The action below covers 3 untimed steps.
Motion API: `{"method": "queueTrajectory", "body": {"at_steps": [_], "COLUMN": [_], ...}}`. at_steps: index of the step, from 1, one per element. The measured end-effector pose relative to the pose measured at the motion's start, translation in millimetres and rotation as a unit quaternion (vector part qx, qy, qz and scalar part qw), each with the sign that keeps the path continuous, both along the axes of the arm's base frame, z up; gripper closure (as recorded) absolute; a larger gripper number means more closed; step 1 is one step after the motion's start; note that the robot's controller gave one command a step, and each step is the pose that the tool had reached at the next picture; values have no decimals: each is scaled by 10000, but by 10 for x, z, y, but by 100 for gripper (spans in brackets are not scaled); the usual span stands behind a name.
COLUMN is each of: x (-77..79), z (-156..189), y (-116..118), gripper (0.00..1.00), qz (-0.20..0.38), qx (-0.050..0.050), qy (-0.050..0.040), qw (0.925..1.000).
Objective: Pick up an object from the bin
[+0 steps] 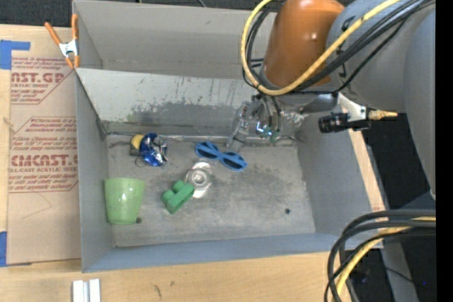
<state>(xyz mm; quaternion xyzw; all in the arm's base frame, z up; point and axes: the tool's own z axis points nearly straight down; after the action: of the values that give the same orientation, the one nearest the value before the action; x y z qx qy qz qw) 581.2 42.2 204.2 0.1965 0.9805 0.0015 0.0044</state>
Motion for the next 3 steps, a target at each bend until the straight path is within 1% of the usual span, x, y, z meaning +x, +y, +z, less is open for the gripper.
{"method": "queueTrajectory", "body": {"at_steps": [1, 2, 3], "x": [-15, 44, 64], "z": [-50, -1395, -1345], "y": [-4, -363, -350], "gripper": [0, 0, 100], "qz": [-3, -504, -493], "qx": [-8, -15, -9], "qy": [36, 73, 41], "qw": [10000, 9987, 9988]}}
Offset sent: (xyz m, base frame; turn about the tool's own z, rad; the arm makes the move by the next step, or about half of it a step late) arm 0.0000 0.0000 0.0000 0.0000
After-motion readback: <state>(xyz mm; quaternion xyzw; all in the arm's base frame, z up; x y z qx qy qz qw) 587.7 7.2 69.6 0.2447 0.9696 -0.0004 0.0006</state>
